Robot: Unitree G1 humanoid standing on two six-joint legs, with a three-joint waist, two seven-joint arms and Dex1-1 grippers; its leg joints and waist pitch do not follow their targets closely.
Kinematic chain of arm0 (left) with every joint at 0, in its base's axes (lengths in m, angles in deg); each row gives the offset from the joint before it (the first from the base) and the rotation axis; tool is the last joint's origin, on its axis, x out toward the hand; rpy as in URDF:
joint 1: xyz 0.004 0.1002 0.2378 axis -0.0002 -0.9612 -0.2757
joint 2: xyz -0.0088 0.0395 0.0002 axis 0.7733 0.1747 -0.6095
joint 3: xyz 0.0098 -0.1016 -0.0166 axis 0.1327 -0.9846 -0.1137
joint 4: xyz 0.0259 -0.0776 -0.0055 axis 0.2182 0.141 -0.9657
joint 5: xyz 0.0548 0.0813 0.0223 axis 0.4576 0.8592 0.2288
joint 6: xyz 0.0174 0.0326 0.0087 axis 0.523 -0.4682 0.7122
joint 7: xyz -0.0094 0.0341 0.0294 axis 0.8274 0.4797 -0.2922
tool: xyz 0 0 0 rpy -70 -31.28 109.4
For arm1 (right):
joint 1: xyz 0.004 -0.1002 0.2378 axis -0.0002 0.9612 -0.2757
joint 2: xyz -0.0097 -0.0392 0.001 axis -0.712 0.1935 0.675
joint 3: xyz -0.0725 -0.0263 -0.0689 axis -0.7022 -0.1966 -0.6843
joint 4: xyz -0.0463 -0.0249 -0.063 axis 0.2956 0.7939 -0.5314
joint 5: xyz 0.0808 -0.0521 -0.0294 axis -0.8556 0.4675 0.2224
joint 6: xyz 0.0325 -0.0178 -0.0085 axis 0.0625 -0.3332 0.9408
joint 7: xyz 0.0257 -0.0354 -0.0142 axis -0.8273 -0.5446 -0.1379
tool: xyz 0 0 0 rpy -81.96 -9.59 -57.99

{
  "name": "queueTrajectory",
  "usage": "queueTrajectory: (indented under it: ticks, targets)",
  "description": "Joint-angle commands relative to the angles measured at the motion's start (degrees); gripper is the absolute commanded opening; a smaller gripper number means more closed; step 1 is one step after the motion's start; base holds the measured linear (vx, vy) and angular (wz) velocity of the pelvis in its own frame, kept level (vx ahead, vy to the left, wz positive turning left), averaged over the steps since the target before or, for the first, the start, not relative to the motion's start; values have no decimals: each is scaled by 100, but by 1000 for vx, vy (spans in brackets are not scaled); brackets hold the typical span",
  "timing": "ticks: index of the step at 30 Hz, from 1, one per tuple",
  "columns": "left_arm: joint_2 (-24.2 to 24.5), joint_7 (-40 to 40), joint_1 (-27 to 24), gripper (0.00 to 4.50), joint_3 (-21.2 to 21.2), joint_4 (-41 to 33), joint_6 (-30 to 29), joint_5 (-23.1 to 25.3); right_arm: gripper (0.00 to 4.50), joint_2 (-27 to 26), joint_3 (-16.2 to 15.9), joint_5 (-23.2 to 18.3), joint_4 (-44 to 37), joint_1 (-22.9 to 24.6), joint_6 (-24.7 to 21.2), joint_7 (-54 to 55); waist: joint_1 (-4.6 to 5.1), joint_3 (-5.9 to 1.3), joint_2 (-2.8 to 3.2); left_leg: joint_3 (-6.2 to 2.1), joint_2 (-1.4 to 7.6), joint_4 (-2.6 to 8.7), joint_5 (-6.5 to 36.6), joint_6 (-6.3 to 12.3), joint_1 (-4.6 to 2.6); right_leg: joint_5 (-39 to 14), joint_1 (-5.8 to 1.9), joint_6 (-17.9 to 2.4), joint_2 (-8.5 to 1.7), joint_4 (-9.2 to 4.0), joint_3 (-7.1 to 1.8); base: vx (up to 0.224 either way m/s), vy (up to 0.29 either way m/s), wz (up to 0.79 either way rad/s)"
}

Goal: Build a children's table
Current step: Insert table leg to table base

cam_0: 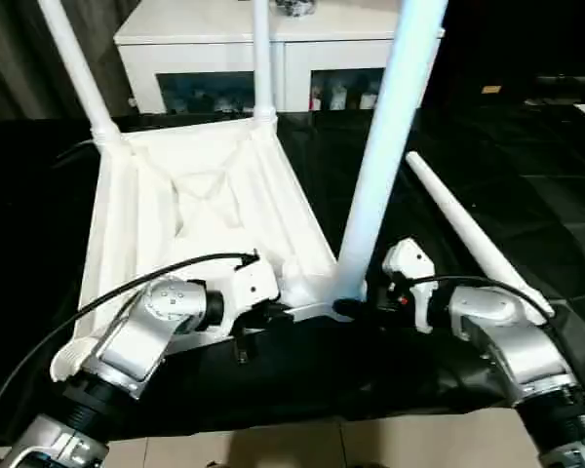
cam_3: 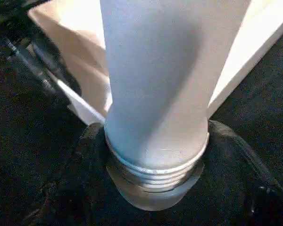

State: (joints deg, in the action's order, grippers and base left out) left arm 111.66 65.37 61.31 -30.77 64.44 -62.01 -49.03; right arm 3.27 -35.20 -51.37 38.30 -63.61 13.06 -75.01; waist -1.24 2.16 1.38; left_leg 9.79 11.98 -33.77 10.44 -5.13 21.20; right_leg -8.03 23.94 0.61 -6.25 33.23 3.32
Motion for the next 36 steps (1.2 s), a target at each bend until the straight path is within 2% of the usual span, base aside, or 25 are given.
queueTrajectory:
  ticks: [1,3,4,5,6,8,9,10,11,12,13,14,15,17,20,22,24,26,27,28,29,30,32,33,36]
  targets:
    - [-190,-44,55,0,178,-62,36,36,266,-228,263,119,302,-196,14,887,26,-328,-33,33,17,463,1727,105,6,-1974,-295,-1016,-75,-350,-99,0,0,0]
    - [-307,-224,112,0,196,50,11,117,266,-438,365,171,431,-256,-14,1330,75,-335,-31,35,10,450,1890,40,-36,-2096,-259,-974,-68,-377,-109,0,0,0]
    - [-547,-581,219,0,209,255,-59,248,266,-756,483,294,625,-358,-11,2040,96,-337,-21,14,12,463,1920,35,-23,-2064,-280,-971,-64,-366,-99,0,0,0]
    - [-637,-719,260,0,203,338,-89,284,266,-848,487,326,686,-400,9,2194,121,-315,-18,29,15,468,1980,35,-22,-2109,-246,-963,-55,-387,-106,0,0,0]
    - [-955,-1202,404,0,179,629,-192,410,265,-1174,502,439,898,-548,79,2736,159,-289,28,42,-3,461,2179,-42,-53,-2336,-195,-922,-50,-435,-103,0,0,0]
    - [-955,-1202,404,0,179,629,-192,410,265,-1174,502,439,898,-548,79,2736,160,-333,-19,5,-32,454,2206,-67,-53,-2573,-253,-813,-66,-444,-78,0,0,0]
    - [-1232,-1626,531,0,152,885,-285,516,265,-1452,506,546,1085,-680,158,3162,165,-312,14,29,-14,453,2208,-9,-59,-2524,-197,-808,-56,-472,-96,0,0,0]
    - [-1596,-2185,718,0,82,1252,-393,610,265,-1798,460,621,1438,-921,221,3528,171,-308,-14,18,-31,446,2301,-3,-62,-2654,-207,-776,-49,-484,-74,0,0,0]
    - [-1596,-2185,718,0,82,1252,-393,610,265,-1798,460,621,1438,-921,221,3528,193,-315,-8,19,-45,444,2262,-4,-43,-2683,-211,-774,-55,-473,-75,0,0,0]
    - [-1855,-2621,882,0,23,1544,-432,681,265,-2044,352,689,1736,-1139,311,3664,173,-335,-36,18,-38,435,2236,-2,-65,-2707,-197,-746,-58,-488,-69,0,0,0]
    - [-1994,-2882,988,0,-21,1724,-421,740,265,-2195,288,729,1925,-1283,383,3734,174,-340,-29,26,-46,425,2194,13,-79,-2659,-185,-764,-52,-483,-76,0,0,0]
    - [-2056,-3019,1053,0,-31,1826,-369,798,265,-2284,243,757,2008,-1369,449,3765,154,-338,-19,30,-46,425,2103,63,-62,-2544,-199,-798,-55,-481,-79,0,0,0]
    - [-2022,-3038,1058,0,-53,1818,-304,818,265,-2307,314,620,1949,-1359,516,3611,121,-355,-59,31,-44,424,1941,119,-25,-2408,-237,-787,-63,-451,-81,0,0,0]
    - [-1897,-2938,998,0,-63,1703,-125,857,321,-2234,380,518,1715,-1250,645,3442,79,-363,-59,33,-25,431,1751,190,4,-2145,-256,-802,-72,-425,-89,0,0,0]
    - [-1846,-2902,950,0,-93,1647,-94,882,344,-2190,430,522,1602,-1177,708,3418,69,-371,-61,49,-24,420,1542,266,23,-1801,-274,-910,-66,-381,-94,0,0,0]
    - [-1684,-2742,827,0,-52,1474,-22,947,378,-2058,485,549,1329,-1000,683,3407,61,-367,-45,44,-13,431,1495,303,34,-1726,-291,-893,-69,-376,-97,0,0,0]
    - [-1464,-2520,653,0,-30,1232,40,934,383,-1819,495,588,956,-751,604,3293,86,-363,-26,26,-11,449,1550,281,52,-1854,-308,-863,-68,-381,-81,0,0,0]
    - [-1437,-2490,634,0,-26,1202,39,925,396,-1782,484,596,903,-719,592,3269,83,-363,-23,39,1,438,1625,266,15,-1915,-275,-882,-71,-398,-94,0,0,0]
    - [-1311,-2359,541,0,-18,1060,23,893,410,-1623,437,616,627,-557,532,3148,75,-365,21,38,-1,444,1620,246,4,-1893,-275,-909,-69,-394,-98,0,0,0]
    - [-1255,-2302,503,0,-19,1004,17,880,410,-1564,441,581,501,-483,492,3072,67,-362,-3,47,2,435,1552,253,6,-1744,-273,-925,-64,-388,-105,0,0,0]
    - [-1198,-2243,463,0,-19,947,10,866,410,-1502,446,544,370,-406,451,2992,75,-350,8,46,2,449,1612,263,10,-1757,-276,-933,-51,-389,-102,0,0,0]
    - [-1073,-2095,382,0,-18,822,-9,831,410,-1349,440,454,88,-242,368,2778,80,-343,29,39,6,463,1747,241,9,-1901,-274,-905,-58,-397,-96,0,0,0]
    - [-838,-1741,253,0,9,613,74,745,410,-1009,373,290,-399,35,248,2246,62,-346,32,31,24,465,1809,230,-10,-1850,-272,-894,-57,-400,-108,0,0,0]
    - [-799,-1657,229,0,16,575,104,715,410,-933,345,275,-478,82,248,2124,70,-346,19,24,26,471,1806,242,8,-1747,-289,-912,-47,-383,-107,0,0,0]
    - [-396,-756,45,0,168,186,355,374,410,-251,184,90,-928,376,178,1014,77,-329,22,29,24,477,2087,245,-7,-1997,-267,-898,-47,-410,-106,0,0,0]
